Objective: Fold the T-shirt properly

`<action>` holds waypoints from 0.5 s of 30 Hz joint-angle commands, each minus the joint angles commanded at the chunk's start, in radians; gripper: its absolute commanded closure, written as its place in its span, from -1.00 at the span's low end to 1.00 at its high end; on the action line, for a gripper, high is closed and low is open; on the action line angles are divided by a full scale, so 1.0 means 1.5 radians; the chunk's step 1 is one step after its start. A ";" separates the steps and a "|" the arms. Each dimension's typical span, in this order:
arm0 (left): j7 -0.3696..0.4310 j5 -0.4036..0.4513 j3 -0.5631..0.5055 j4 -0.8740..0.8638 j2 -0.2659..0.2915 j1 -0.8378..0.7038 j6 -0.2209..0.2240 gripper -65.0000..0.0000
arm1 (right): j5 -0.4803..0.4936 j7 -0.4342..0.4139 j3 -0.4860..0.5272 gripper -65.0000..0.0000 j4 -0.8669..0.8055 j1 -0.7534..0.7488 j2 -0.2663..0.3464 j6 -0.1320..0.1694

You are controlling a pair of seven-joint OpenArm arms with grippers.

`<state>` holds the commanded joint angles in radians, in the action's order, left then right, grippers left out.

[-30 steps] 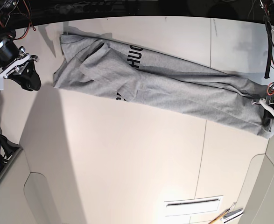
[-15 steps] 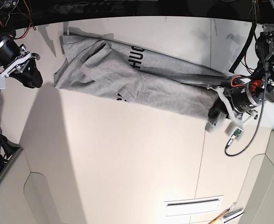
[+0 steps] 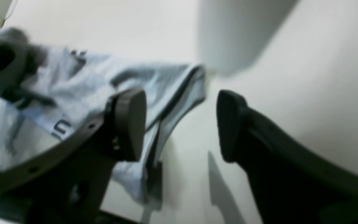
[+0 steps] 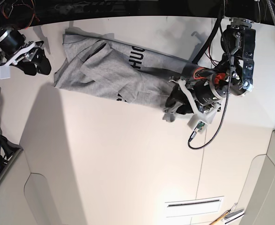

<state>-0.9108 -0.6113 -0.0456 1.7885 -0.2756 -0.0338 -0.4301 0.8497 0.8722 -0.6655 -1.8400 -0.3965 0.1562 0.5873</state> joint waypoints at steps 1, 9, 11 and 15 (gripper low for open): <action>0.002 -0.002 0.000 0.000 0.008 0.000 0.000 0.01 | 0.000 0.000 0.000 -0.10 0.001 -0.004 -0.006 0.000; -0.014 -0.047 -0.001 0.000 0.042 -0.005 -0.001 0.01 | 0.014 -0.006 0.002 -0.10 0.090 -0.009 -0.018 0.001; -0.014 -0.046 0.000 0.000 0.039 -0.005 -0.011 0.01 | 0.034 -0.005 0.002 -0.10 0.115 -0.009 -0.018 0.003; -0.014 -0.045 0.005 0.009 0.039 -0.005 -0.023 0.01 | 0.047 -0.005 0.002 -0.10 0.146 -0.008 -0.018 0.003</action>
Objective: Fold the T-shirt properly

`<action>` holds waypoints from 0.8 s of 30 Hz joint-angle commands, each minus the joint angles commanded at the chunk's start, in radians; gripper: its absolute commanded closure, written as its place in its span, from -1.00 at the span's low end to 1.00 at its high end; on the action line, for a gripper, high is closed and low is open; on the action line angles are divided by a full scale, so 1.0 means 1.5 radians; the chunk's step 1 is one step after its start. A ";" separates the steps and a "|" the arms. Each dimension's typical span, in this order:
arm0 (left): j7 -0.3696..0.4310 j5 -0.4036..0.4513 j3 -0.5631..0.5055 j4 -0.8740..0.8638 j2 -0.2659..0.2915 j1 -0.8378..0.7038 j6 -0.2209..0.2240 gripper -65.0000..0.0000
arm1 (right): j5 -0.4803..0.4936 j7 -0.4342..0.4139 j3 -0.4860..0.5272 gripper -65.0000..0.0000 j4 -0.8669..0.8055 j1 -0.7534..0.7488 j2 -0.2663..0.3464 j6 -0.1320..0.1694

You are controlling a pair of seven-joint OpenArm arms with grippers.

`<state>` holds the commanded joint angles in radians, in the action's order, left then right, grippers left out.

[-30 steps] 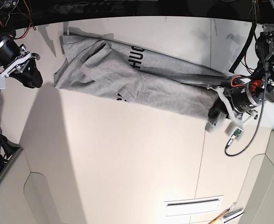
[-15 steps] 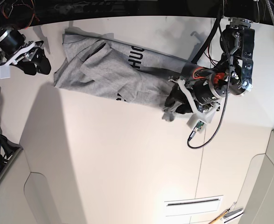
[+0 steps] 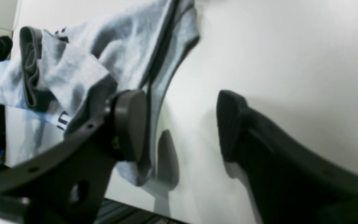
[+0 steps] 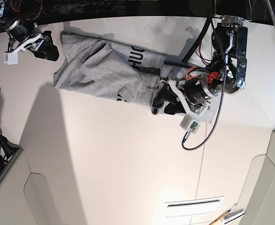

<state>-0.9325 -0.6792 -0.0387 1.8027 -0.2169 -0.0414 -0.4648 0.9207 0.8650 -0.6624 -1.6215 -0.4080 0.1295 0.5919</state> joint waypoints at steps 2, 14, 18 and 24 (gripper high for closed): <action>0.000 0.000 0.008 0.002 0.000 0.000 0.000 0.01 | 0.003 -0.001 0.002 -0.10 0.005 0.001 0.000 0.000; -0.025 -0.008 0.040 0.003 0.000 0.000 -0.025 0.01 | 0.010 0.000 0.063 -0.10 0.005 0.034 -0.045 0.005; -0.025 -0.008 0.040 0.003 0.000 0.000 -0.025 0.01 | 0.002 -0.004 0.103 -0.10 0.005 0.036 -0.067 0.005; -0.029 -0.008 0.040 0.003 0.000 0.000 -0.025 0.01 | 0.000 -0.011 0.110 -0.10 0.005 0.039 -0.098 0.005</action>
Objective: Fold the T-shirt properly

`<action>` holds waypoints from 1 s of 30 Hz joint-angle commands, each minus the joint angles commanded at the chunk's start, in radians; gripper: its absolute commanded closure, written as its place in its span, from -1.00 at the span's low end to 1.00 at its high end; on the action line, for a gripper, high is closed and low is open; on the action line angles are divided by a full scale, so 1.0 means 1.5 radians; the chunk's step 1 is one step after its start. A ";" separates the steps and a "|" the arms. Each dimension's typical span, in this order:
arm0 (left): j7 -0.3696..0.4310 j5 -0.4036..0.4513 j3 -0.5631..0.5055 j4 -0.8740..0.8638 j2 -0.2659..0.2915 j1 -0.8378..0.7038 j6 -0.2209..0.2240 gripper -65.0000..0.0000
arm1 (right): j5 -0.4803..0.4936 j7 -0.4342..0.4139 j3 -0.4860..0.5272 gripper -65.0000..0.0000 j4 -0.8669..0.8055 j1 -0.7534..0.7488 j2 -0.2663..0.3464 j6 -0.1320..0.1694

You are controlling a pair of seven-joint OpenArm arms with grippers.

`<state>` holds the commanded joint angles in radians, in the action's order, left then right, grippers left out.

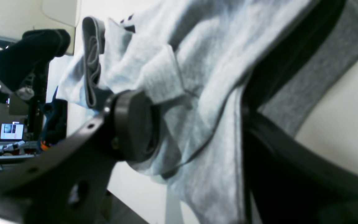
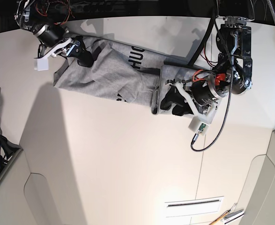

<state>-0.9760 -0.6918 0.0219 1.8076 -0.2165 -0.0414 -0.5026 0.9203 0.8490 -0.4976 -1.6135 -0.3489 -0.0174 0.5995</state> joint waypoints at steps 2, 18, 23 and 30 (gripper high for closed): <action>0.000 0.000 0.000 0.000 0.000 0.000 0.000 0.01 | 0.000 0.000 0.001 -0.10 0.000 0.007 0.000 0.000; -0.002 -0.005 0.000 0.000 0.000 0.000 -0.007 0.01 | -0.019 0.021 0.008 -0.10 -0.016 0.021 0.002 -0.001; -0.006 -0.005 0.000 0.000 0.000 0.000 -0.007 0.01 | -0.030 0.048 -0.059 -0.10 -0.076 0.017 0.003 -0.001; -0.006 -0.031 0.000 0.000 0.000 0.000 -0.022 0.01 | -0.053 0.043 -0.076 -0.10 -0.091 -0.016 0.025 -0.010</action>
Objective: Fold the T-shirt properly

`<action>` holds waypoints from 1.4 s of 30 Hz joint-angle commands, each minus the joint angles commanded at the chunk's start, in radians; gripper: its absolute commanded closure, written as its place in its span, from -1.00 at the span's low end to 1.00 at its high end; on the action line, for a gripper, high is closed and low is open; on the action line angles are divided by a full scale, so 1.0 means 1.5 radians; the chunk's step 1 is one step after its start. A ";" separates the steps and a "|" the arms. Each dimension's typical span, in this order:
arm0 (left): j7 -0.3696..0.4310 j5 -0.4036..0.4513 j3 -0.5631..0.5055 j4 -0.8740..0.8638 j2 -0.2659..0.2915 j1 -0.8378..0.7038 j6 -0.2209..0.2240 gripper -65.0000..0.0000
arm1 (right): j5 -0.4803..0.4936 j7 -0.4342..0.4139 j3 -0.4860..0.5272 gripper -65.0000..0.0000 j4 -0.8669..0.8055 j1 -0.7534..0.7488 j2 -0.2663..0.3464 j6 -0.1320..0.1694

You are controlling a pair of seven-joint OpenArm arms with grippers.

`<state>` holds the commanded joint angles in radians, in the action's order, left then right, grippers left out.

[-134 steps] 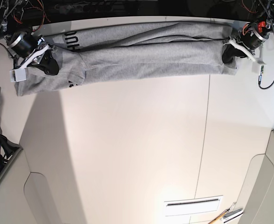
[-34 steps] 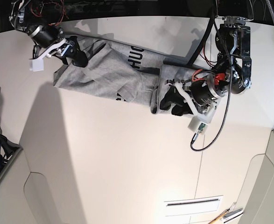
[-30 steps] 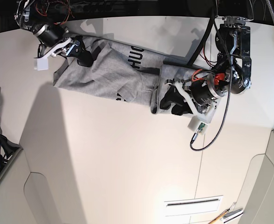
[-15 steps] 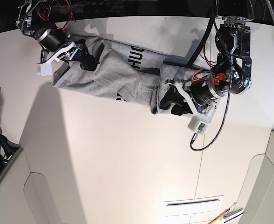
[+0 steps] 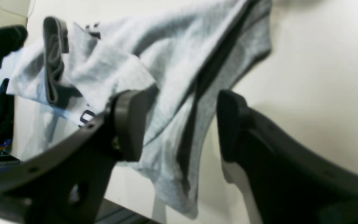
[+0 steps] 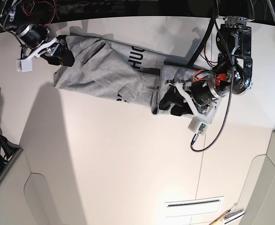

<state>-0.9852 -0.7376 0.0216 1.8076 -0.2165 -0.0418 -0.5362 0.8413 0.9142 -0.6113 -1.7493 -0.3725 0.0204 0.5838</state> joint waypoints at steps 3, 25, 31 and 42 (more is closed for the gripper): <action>-0.001 0.000 0.000 0.000 0.000 -0.001 0.000 0.01 | 0.022 0.002 0.000 -0.10 -0.030 -0.005 -0.003 0.005; -0.005 0.000 0.000 0.000 0.000 -0.008 -0.005 0.01 | -0.107 -0.034 0.049 -0.39 -0.017 -0.040 -0.003 -0.065; -0.010 0.001 0.000 0.000 0.000 -0.008 -0.005 0.01 | -0.053 -0.039 0.056 -0.39 0.040 -0.036 -0.005 -0.044; -0.010 -0.004 -0.001 0.000 0.000 -0.009 -0.005 0.01 | -0.043 -0.039 0.073 -0.38 0.042 0.004 -0.058 -0.035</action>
<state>-1.0000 -0.7441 0.0208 1.8072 -0.2165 -0.0559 -0.5430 0.7765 0.8558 -0.5022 -1.6863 -0.3672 -0.0666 0.5308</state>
